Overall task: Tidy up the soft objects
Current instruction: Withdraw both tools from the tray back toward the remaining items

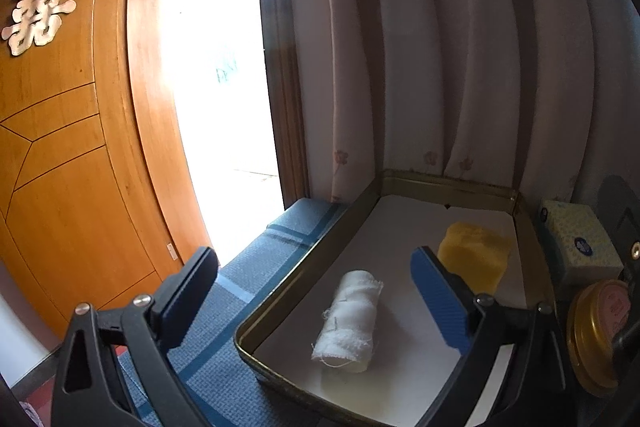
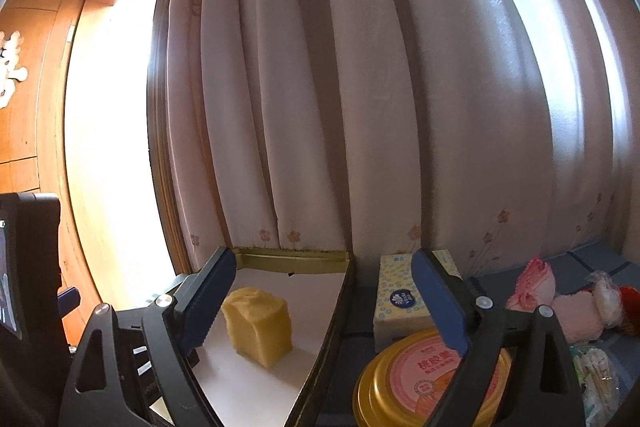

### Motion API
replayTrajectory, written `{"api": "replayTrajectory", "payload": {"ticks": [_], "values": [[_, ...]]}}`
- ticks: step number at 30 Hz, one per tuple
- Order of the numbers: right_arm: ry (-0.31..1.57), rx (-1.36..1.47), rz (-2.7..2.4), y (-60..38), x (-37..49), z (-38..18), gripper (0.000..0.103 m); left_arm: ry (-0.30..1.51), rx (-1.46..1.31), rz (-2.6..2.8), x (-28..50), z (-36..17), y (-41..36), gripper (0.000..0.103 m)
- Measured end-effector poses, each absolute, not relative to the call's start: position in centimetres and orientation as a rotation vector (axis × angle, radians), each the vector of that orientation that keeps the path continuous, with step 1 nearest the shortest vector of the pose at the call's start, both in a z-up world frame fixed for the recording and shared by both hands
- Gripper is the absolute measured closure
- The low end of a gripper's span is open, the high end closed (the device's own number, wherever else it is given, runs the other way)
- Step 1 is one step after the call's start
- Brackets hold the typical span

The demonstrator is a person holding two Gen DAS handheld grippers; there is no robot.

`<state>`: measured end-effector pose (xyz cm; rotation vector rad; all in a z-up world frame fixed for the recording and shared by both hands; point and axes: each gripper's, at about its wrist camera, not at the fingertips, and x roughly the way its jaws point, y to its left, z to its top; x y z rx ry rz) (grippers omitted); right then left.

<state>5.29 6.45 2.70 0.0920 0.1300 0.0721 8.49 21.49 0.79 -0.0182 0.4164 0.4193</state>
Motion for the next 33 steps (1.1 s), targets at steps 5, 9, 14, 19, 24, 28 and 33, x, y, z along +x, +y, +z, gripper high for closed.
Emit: {"api": "replayTrajectory", "payload": {"ticks": [5, 9, 14, 19, 24, 28, 33], "values": [[0.121, 0.087, 0.063, 6.4, 4.8, 2.8, 0.012, 0.426, -0.027, 0.423, 8.4, 0.9, 21.5, 0.004], [0.116, 0.085, 0.058, 6.2, 4.4, 2.9, 0.012, 0.423, -0.02, 0.414, 8.2, 0.9, 21.3, 0.004], [0.109, 0.089, 0.05, 6.0, 3.7, 3.0, 0.012, 0.428, -0.018, 0.407, 8.0, 0.9, 20.9, 0.004], [0.093, 0.109, 0.034, 5.5, 3.1, 3.0, 0.012, 0.433, -0.021, 0.406, 7.7, 0.8, 20.7, 0.004], [0.093, 0.101, 0.02, 5.3, 2.8, 3.1, 0.012, 0.434, -0.015, 0.406, 7.4, 0.9, 20.4, 0.004], [0.076, 0.096, 0.005, 5.2, 2.4, 3.3, 0.012, 0.433, -0.004, 0.402, 7.2, 0.9, 20.1, 0.004], [0.068, 0.093, 0.004, 4.9, 1.8, 3.2, 0.012, 0.432, 0.004, 0.399, 6.8, 0.8, 19.6, 0.004]]}}
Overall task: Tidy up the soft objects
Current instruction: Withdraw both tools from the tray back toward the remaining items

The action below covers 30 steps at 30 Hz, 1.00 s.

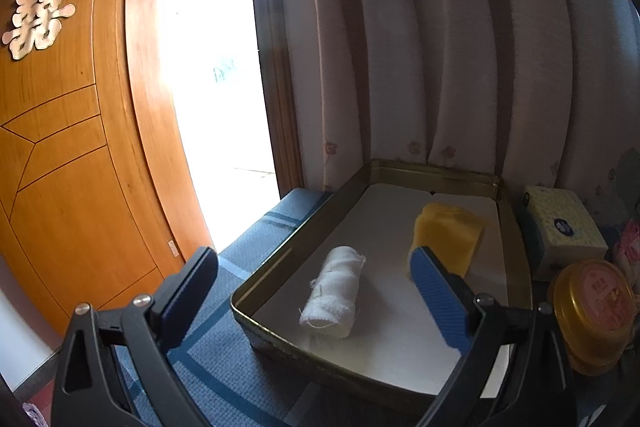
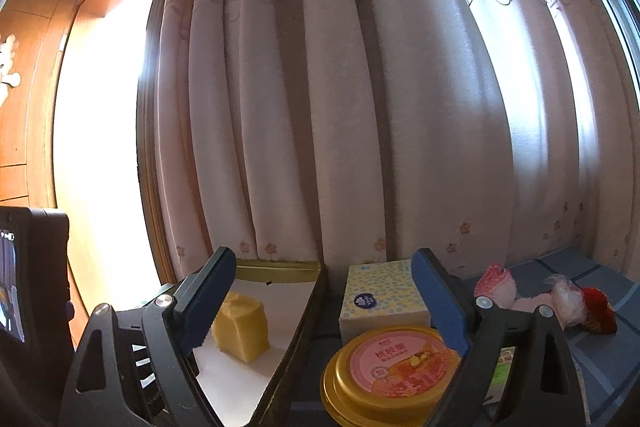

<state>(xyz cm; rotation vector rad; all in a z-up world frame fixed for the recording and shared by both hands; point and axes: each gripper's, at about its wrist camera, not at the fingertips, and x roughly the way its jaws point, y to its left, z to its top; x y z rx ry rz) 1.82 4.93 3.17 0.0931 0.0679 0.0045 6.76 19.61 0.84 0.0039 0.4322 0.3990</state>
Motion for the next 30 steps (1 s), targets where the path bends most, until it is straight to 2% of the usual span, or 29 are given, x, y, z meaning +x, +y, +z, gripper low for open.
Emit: {"api": "replayTrajectory", "payload": {"ticks": [12, 30], "values": [[0.011, 0.112, -0.027, 3.1, -0.3, 3.2, 0.012, 0.431, 0.026, 0.39, 5.4, 0.9, 18.0, 0.004], [0.024, 0.172, -0.131, -2.8, -2.1, 3.2, 0.012, 0.445, 0.039, 0.348, 3.8, 1.0, 15.2, 0.004]]}}
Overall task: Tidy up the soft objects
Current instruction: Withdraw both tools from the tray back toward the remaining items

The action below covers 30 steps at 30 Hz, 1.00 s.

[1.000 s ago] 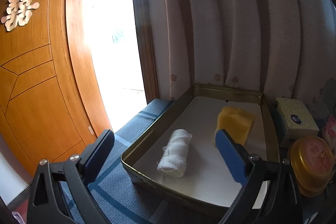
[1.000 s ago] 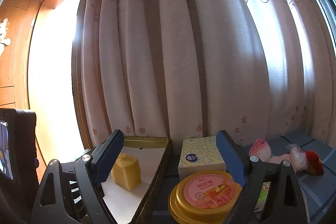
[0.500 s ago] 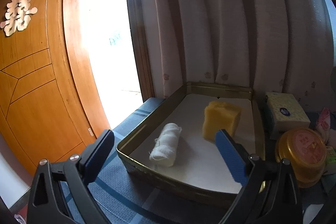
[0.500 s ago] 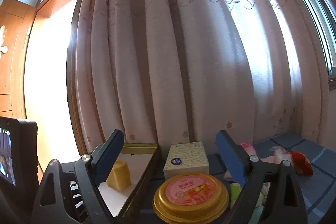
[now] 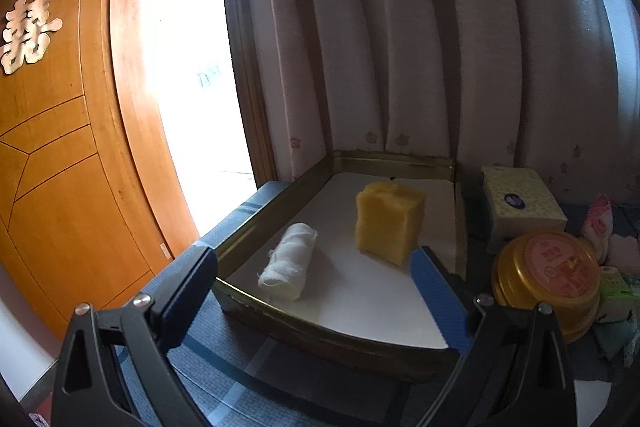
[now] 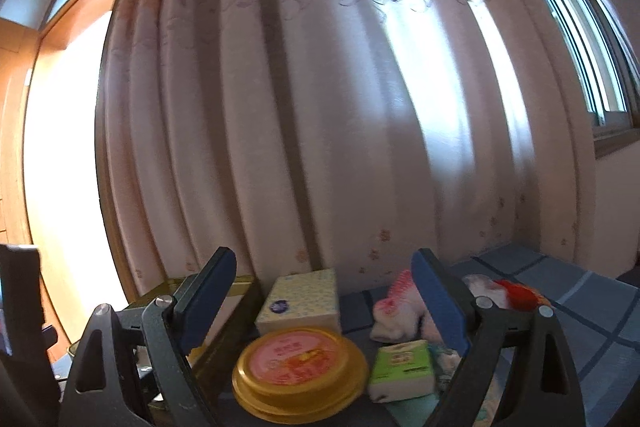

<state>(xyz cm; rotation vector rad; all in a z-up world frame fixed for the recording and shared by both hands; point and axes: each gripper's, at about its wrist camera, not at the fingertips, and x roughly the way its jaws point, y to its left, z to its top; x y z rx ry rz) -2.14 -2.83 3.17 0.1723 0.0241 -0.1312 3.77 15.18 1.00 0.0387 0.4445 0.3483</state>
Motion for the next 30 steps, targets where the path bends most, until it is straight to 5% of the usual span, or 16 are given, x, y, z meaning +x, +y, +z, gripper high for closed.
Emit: {"api": "replayTrajectory", "payload": {"ticks": [30], "values": [[0.108, 0.144, -0.264, -12.0, -3.7, 3.3, 0.012, 0.477, 0.061, 0.274, 3.6, 0.6, 10.5, 0.004]]}}
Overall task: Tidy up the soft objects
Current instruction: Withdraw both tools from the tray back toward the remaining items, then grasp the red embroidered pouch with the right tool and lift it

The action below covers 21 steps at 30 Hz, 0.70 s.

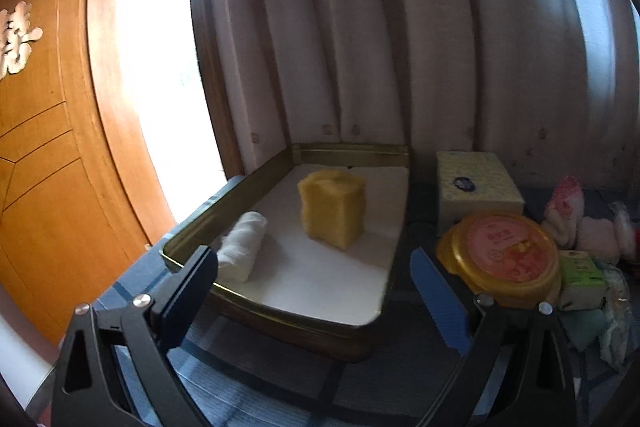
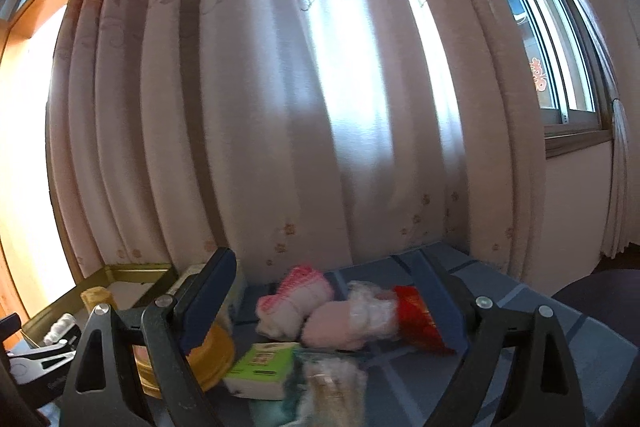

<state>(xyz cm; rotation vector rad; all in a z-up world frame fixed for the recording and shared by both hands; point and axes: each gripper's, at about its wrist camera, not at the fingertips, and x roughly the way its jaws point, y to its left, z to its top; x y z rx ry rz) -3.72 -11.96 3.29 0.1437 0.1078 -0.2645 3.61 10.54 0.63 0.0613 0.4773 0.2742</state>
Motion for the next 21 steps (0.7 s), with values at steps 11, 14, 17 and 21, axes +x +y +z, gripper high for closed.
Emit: {"api": "replayTrajectory", "payload": {"ticks": [11, 14, 17, 21], "values": [[0.162, 0.249, -0.35, -19.6, -3.7, 2.9, 0.012, 0.482, 0.062, 0.145, 2.9, 0.6, 7.6, 0.004], [0.193, 0.266, -0.377, -21.5, -3.4, 2.7, 0.012, 0.504, 0.069, 0.095, 2.7, -0.2, 6.3, 0.004], [0.224, 0.284, -0.376, -23.2, -3.0, 2.6, 0.012, 0.5, 0.138, 0.088, 2.4, -0.6, 4.5, 0.006], [0.283, 0.312, -0.369, -25.5, -2.4, 2.2, 0.012, 0.48, 0.141, 0.049, 1.8, -0.3, 3.4, 0.006]]}}
